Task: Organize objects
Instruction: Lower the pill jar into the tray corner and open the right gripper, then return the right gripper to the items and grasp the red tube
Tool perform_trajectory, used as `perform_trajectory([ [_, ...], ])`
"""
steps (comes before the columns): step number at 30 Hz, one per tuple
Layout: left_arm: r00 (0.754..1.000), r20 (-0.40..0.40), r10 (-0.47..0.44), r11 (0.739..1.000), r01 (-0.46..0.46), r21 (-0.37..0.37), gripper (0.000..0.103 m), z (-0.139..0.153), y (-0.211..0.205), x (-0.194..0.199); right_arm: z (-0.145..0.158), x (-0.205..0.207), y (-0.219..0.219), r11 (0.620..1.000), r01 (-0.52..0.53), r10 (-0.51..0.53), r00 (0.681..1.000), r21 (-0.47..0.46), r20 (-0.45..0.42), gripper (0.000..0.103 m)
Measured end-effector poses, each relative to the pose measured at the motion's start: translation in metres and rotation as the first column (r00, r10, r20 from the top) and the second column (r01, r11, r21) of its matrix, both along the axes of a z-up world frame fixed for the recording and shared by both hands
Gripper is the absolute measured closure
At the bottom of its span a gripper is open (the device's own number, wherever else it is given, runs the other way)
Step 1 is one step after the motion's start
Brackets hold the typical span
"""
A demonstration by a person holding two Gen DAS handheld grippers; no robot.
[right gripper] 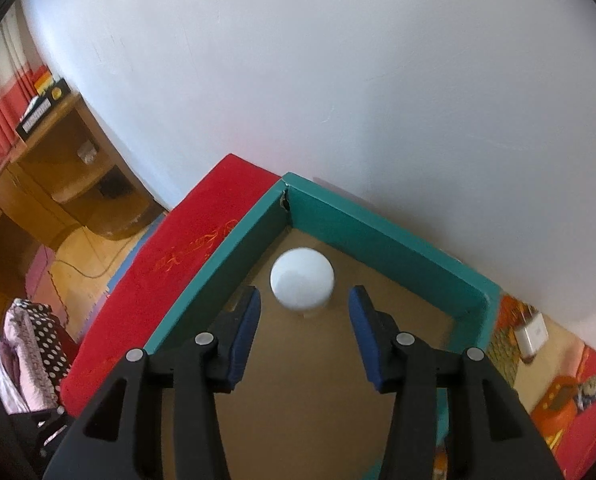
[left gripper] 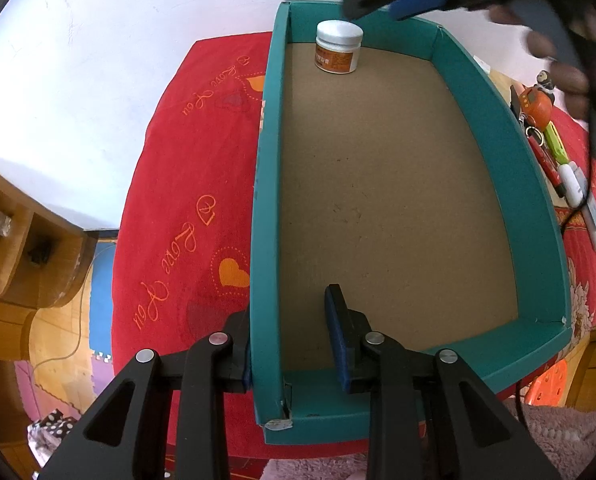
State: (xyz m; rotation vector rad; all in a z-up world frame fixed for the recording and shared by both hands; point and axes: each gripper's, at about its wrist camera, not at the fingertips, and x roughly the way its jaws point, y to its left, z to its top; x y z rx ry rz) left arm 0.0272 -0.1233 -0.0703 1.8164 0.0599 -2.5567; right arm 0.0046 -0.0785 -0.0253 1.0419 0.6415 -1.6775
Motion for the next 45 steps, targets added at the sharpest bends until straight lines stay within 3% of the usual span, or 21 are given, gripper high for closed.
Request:
perform_trajectory([
  [10,1.0,0.0,0.001,1.0,-0.001,0.002,0.073,0.0,-0.001,-0.001,0.025,-0.005,0.075,0.995,0.1,-0.1,0.995,0.017,0.013,0.055],
  [19,1.0,0.0,0.003,1.0,-0.003,0.002,0.073,0.0,0.001,-0.001,0.022,-0.015,0.151,0.973,0.229,-0.23,0.973,0.036,0.027,0.055],
  [27,1.0,0.003,0.004,1.0,-0.004,-0.004,0.073,-0.001,0.0,-0.001,0.011,-0.037,0.212,0.923,0.379,-0.382,0.923,0.061,0.051,0.055],
  [33,1.0,0.001,0.006,1.0,-0.006,-0.009,0.073,0.0,-0.001,-0.002,0.002,-0.047,0.245,0.886,0.458,-0.459,0.888,0.079,0.005,0.055],
  [45,1.0,-0.002,0.014,1.0,-0.014,-0.012,0.073,0.001,-0.003,0.0,-0.017,-0.072,0.311,0.808,0.583,-0.589,0.805,0.084,0.073,0.055],
])
